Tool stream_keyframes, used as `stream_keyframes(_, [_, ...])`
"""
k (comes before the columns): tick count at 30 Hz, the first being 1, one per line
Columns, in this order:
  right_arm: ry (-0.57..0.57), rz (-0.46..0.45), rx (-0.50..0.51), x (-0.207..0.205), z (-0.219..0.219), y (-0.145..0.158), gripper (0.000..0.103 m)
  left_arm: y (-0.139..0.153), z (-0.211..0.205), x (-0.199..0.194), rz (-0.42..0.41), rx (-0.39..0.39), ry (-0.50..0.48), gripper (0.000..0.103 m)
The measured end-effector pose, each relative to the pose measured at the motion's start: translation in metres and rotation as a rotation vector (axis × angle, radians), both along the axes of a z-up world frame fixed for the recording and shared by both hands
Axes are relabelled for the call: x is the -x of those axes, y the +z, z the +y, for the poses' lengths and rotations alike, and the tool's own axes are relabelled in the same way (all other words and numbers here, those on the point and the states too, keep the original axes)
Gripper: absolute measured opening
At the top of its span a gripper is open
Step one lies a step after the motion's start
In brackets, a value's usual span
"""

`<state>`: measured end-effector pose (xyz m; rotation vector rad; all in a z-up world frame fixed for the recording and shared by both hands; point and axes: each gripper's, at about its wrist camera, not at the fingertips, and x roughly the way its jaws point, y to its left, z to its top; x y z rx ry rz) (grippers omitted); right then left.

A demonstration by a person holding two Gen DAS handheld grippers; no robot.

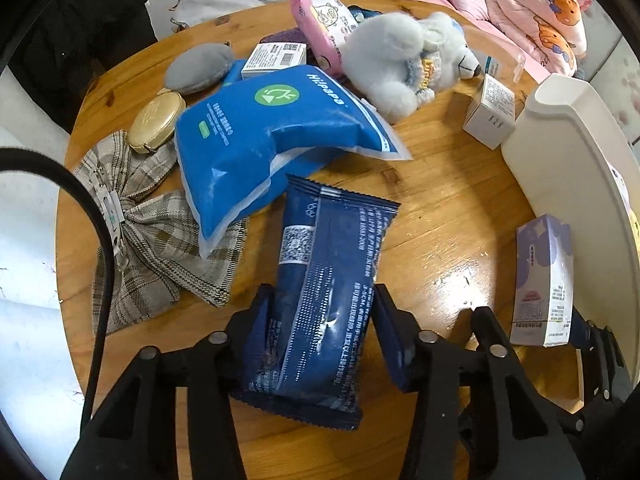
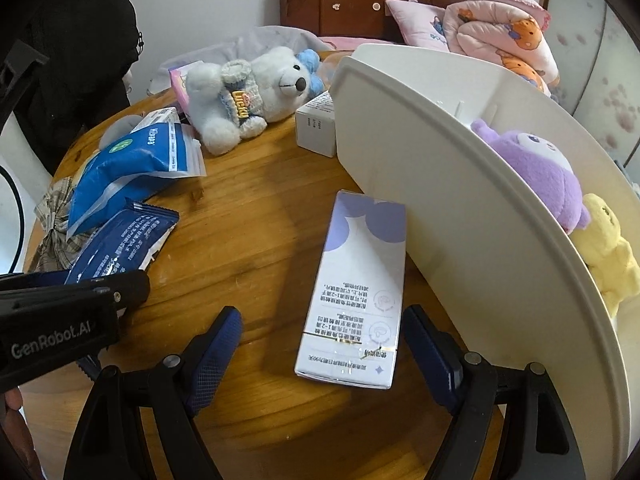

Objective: Organize objects
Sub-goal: 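Grasp the dark blue snack packet with the left tool while the right tool grasps the white box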

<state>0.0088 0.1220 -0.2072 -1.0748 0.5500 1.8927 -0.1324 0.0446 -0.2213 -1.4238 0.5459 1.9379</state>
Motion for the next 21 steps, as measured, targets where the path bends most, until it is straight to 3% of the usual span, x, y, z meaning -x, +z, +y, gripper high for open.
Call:
stream_keyframes(2, [0.004, 0.012, 0.003, -0.002, 0.000, 0.001, 0.075, -0.001, -0.001, -0.003, 0.016, 0.007, 0.005, 0.050])
stream_keyframes(4, [0.019, 0.023, 0.000, -0.001, -0.001, 0.003, 0.061, 0.002, 0.000, -0.004, 0.039, 0.023, 0.010, 0.049])
stream_keyframes(5, [0.030, 0.033, 0.003, -0.002, -0.003, 0.004, 0.048, 0.003, 0.000, -0.007, 0.055, 0.031, 0.015, 0.049])
stream_keyframes(13, [0.095, 0.066, 0.067, -0.002, -0.006, 0.014, 0.036, 0.027, -0.012, -0.018, 0.111, 0.052, 0.073, 0.048])
stream_keyframes(21, [0.142, 0.145, 0.070, -0.013, -0.010, 0.048, 0.035, 0.077, -0.021, -0.032, 0.177, 0.016, 0.121, 0.047])
